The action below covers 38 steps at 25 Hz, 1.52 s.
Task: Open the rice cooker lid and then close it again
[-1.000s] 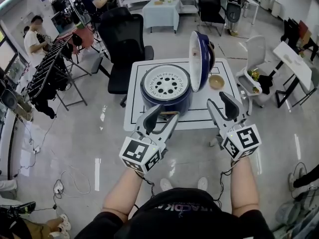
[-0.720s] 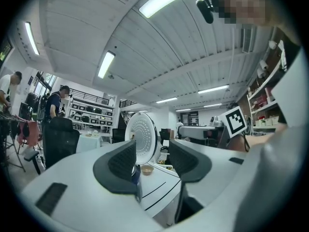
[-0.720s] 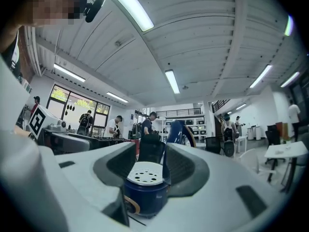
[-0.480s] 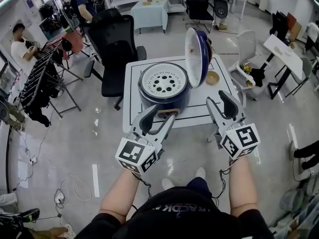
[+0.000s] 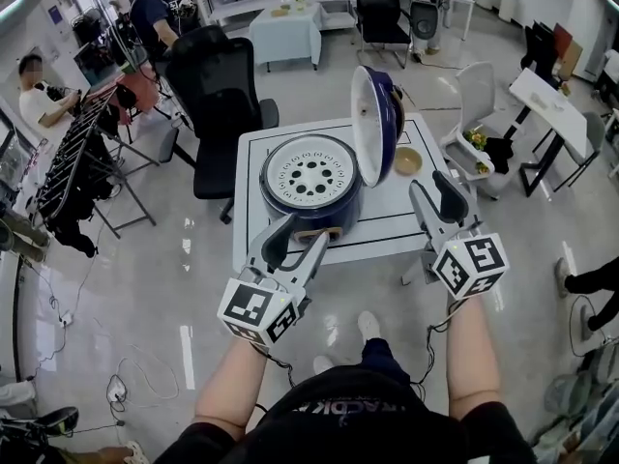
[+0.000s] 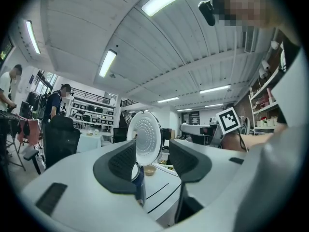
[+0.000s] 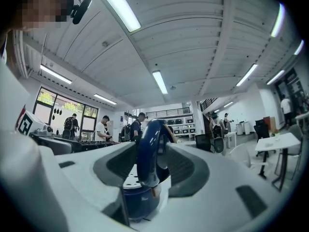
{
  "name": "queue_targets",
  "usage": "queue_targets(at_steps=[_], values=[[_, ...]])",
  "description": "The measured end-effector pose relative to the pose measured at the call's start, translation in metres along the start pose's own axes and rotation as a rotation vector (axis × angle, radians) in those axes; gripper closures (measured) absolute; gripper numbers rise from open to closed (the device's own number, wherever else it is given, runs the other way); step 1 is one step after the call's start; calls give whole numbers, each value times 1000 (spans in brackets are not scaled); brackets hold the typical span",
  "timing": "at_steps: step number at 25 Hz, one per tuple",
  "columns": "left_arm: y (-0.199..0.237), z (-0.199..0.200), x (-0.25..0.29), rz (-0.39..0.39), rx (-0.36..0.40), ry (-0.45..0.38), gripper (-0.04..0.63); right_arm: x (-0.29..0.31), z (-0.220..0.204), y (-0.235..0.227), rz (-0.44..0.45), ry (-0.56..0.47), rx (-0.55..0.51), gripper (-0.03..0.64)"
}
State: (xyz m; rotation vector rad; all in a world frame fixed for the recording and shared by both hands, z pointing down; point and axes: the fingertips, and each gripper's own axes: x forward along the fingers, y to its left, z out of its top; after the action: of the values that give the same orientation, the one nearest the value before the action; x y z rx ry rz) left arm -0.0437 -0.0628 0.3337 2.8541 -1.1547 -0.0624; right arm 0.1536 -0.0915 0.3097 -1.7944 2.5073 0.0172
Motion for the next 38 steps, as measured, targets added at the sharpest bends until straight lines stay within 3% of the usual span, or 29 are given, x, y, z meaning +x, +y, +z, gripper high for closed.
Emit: queue_targets(at_steps=[17,38], values=[[38,6,92,78,8,3,391,105,-25,-76,59,63,18,437],[84,2,116,207,2,3,391,192,-64,-87,120,153,-33,437]])
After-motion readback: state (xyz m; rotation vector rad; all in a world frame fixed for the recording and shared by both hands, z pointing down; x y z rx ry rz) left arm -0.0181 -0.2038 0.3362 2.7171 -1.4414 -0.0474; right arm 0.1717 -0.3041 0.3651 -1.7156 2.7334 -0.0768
